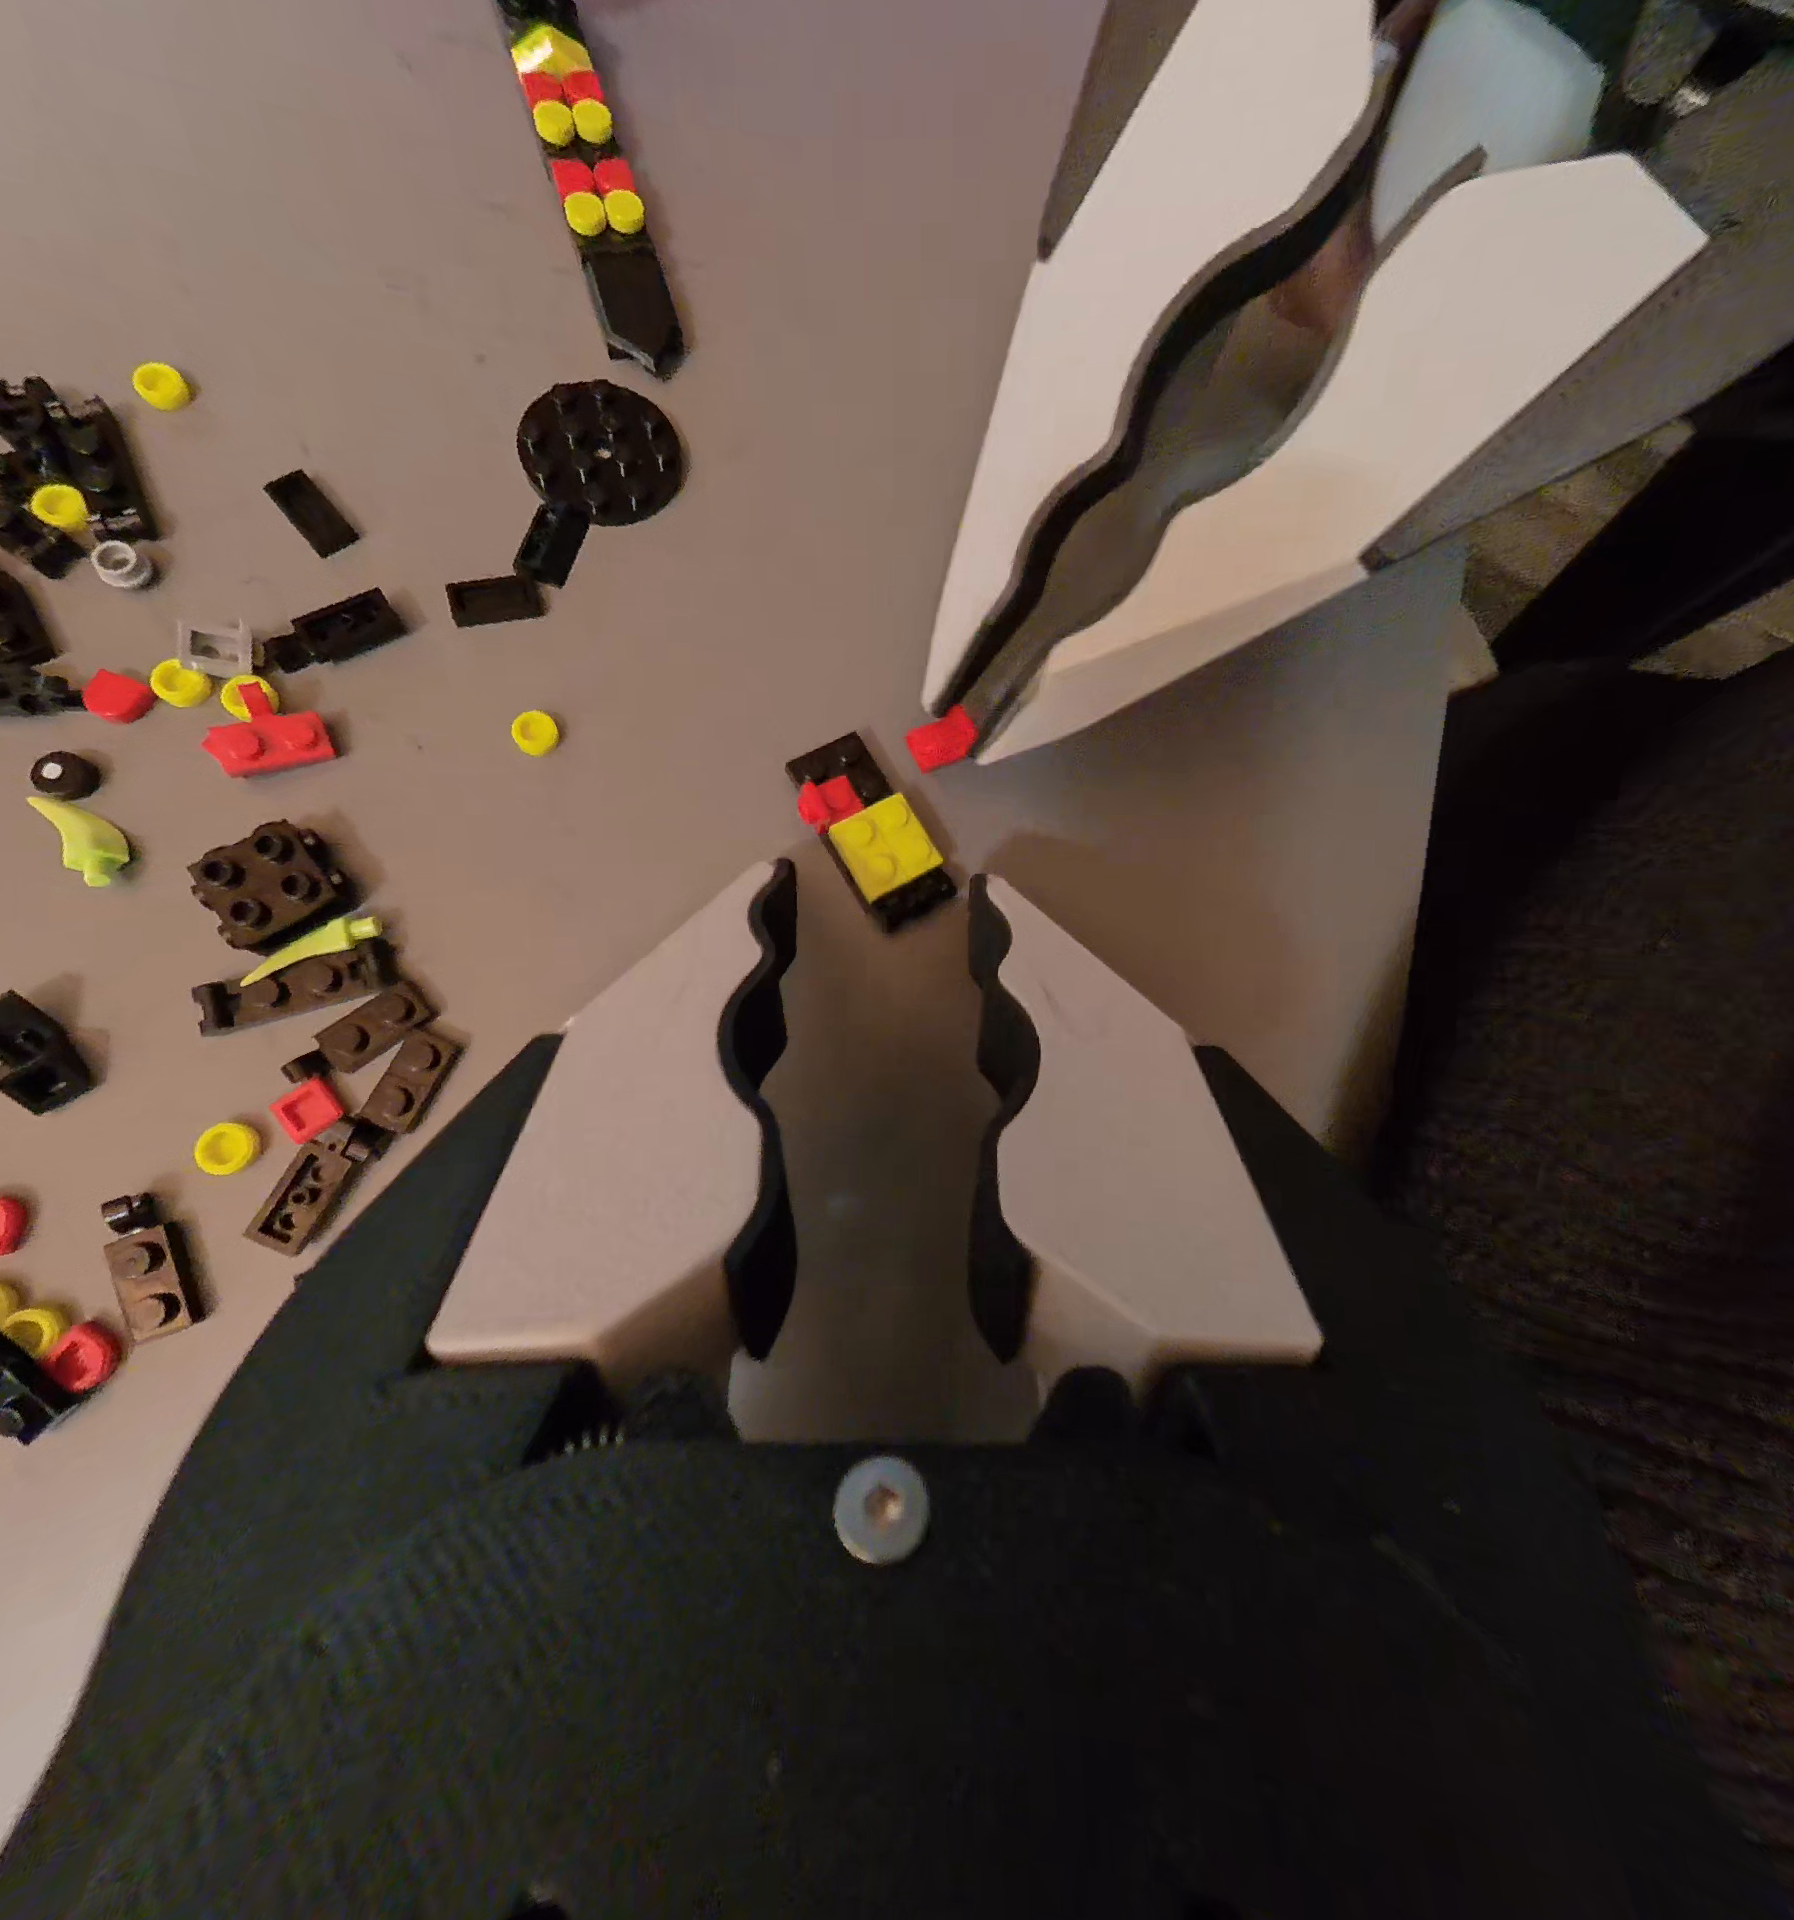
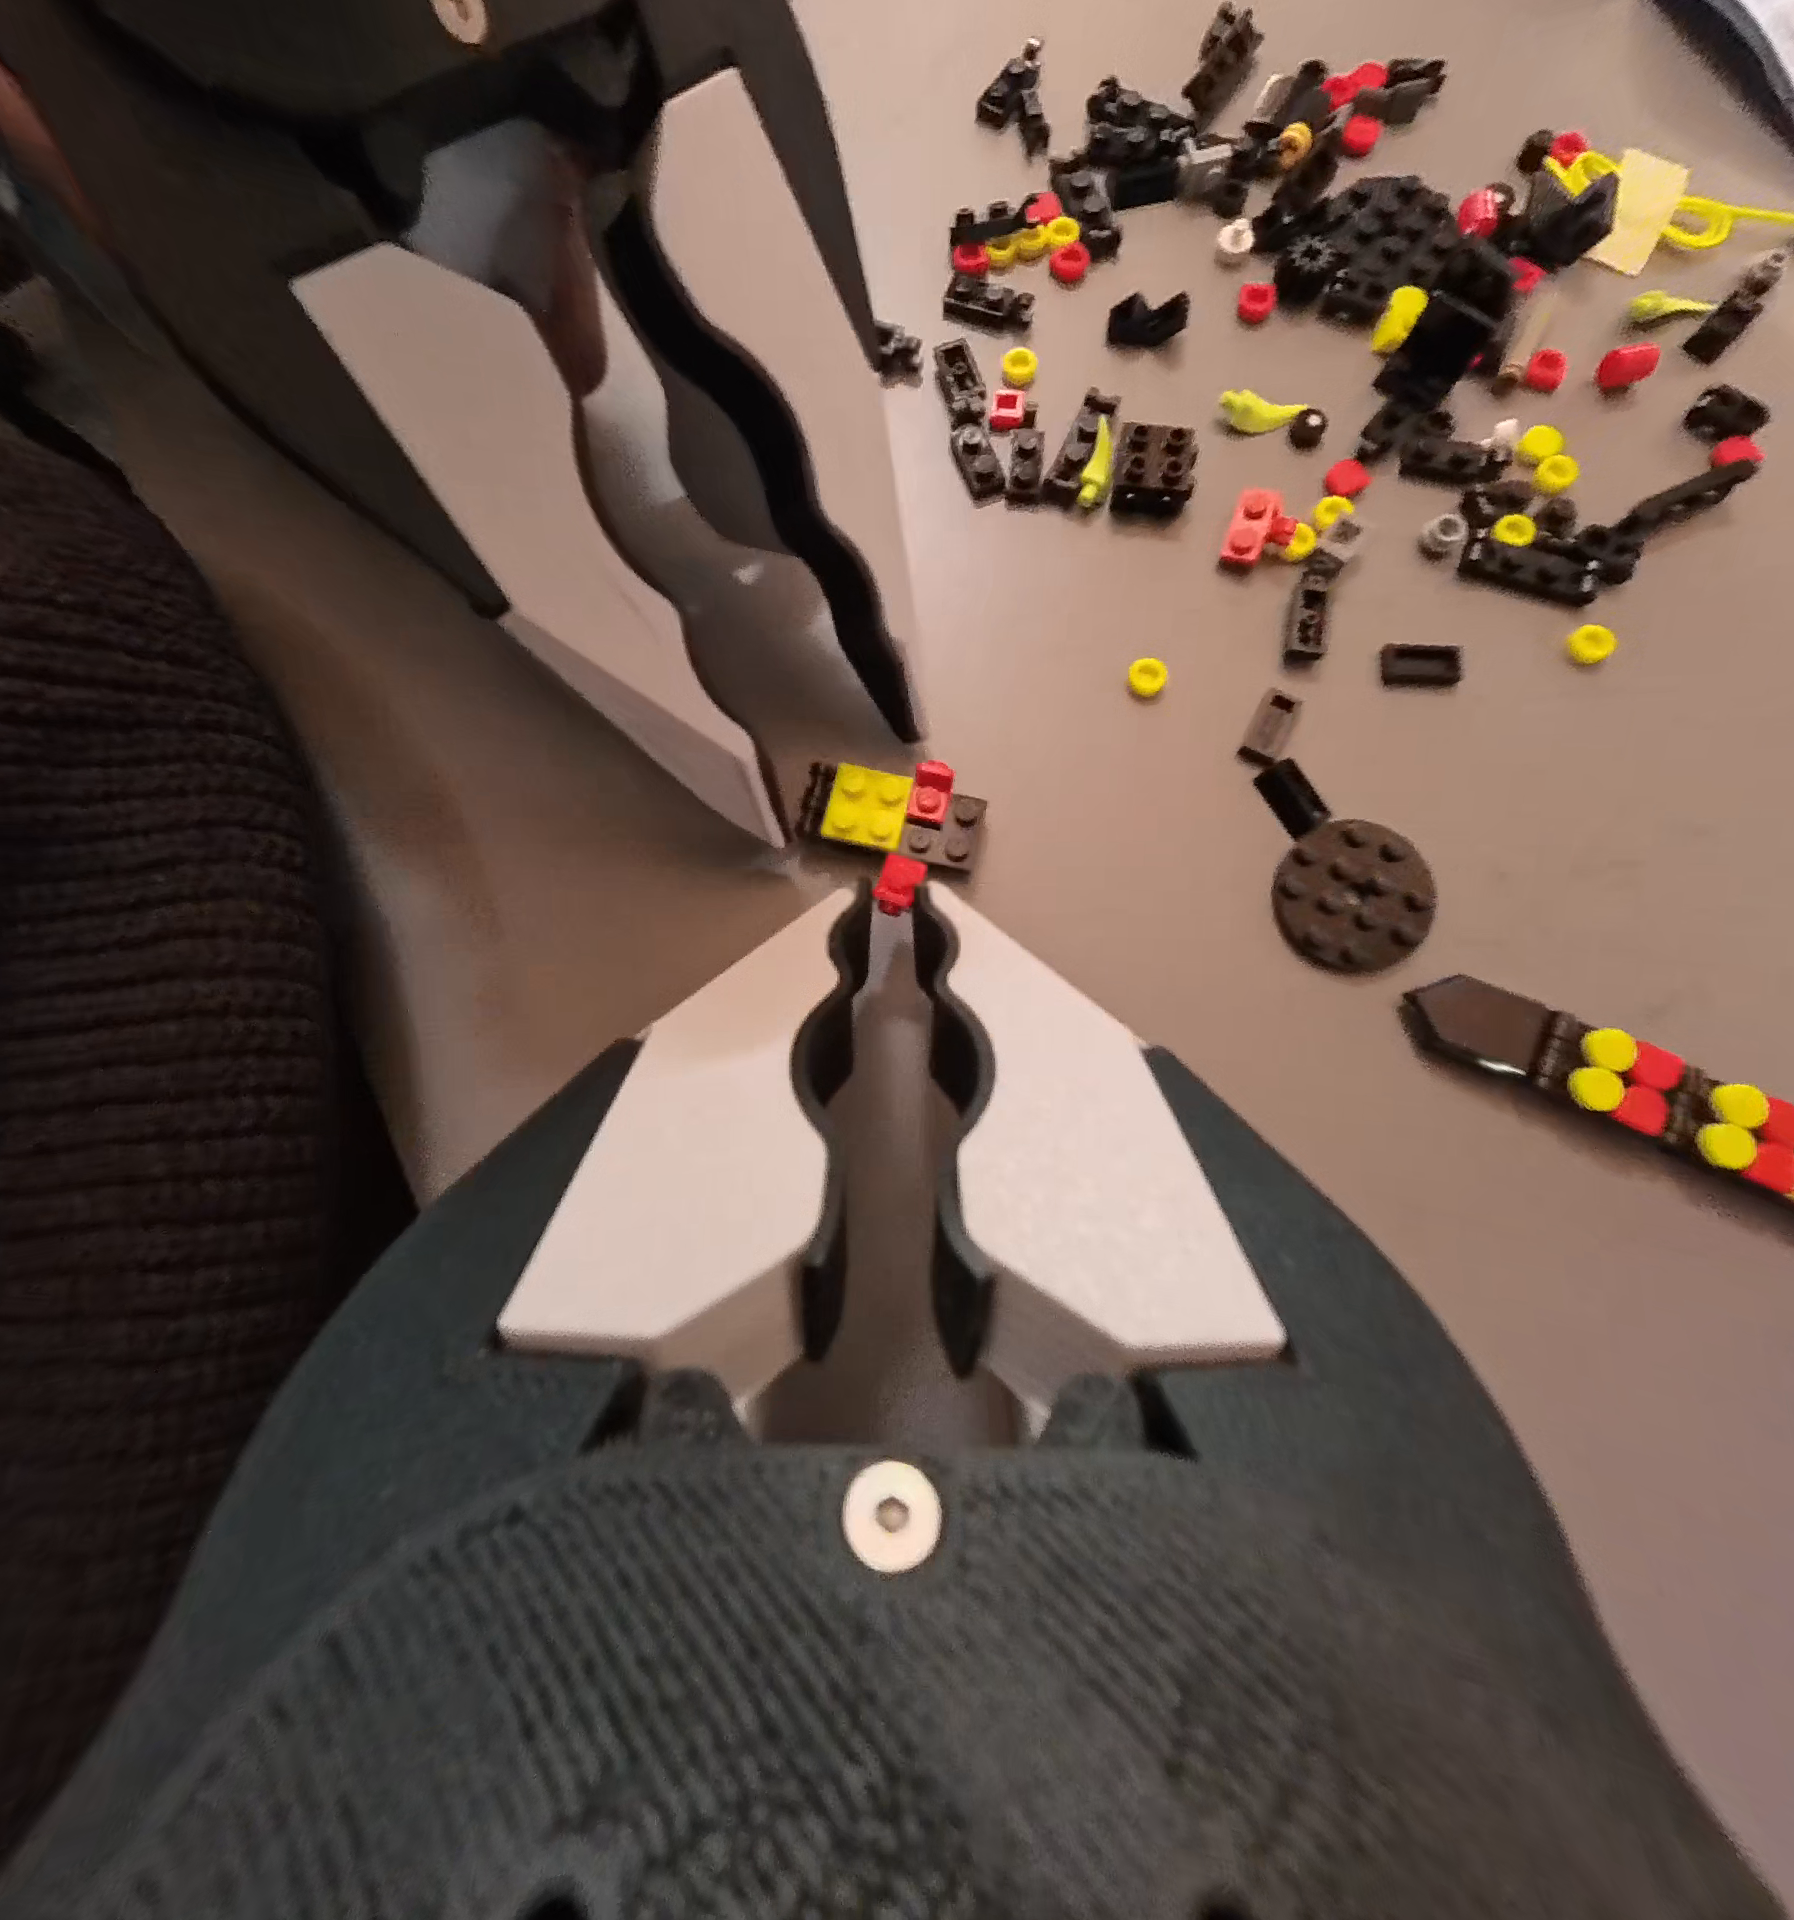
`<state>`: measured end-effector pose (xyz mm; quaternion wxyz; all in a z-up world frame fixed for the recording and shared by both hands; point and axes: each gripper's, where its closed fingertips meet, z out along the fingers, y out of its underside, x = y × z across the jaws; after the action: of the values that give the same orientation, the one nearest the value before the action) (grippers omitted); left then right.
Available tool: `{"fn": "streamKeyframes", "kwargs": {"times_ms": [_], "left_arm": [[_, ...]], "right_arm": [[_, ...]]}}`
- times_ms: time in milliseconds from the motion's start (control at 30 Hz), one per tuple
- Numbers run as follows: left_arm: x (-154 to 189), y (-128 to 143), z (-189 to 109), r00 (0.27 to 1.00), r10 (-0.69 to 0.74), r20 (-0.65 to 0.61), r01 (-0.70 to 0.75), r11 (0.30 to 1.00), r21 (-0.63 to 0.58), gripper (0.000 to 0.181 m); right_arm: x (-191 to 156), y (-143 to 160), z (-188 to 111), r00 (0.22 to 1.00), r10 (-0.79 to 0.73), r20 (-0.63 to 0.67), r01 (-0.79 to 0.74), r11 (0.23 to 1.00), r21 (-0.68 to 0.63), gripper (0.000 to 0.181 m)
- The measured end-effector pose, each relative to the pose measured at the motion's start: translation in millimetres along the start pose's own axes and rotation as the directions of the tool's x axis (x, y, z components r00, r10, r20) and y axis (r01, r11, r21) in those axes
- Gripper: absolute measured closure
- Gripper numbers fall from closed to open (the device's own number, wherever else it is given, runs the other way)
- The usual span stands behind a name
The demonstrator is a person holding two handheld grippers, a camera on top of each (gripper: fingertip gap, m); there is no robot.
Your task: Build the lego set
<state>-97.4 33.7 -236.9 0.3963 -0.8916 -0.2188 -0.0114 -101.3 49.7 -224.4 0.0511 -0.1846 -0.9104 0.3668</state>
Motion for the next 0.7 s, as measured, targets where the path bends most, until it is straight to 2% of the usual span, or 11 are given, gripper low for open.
{"fn": "streamKeyframes", "kwargs": {"times_ms": [33,333,467,700], "left_arm": [[1,-1,1,1.000,0.001,-0.004,-0.001,1.000,0.003,0.150],[1,-4,8,1.000,-0.022,-0.016,0.022,1.000,0.017,0.150],[-1,-4,9,0.998,-0.051,-0.020,0.052,0.999,0.017,0.159],[-1,-5,9,0.999,-0.051,-0.012,0.051,0.999,0.013,0.159]], "right_arm": [[1,0,1,1.000,0.005,0.005,-0.005,1.000,0.000,0.175],[3,-2,11,0.998,-0.057,-0.019,0.057,0.998,-0.032,0.175],[3,-2,12,0.997,-0.069,-0.017,0.069,0.997,-0.043,0.175],[3,-1,13,0.994,-0.107,-0.020,0.105,0.990,-0.097,0.176]]}}
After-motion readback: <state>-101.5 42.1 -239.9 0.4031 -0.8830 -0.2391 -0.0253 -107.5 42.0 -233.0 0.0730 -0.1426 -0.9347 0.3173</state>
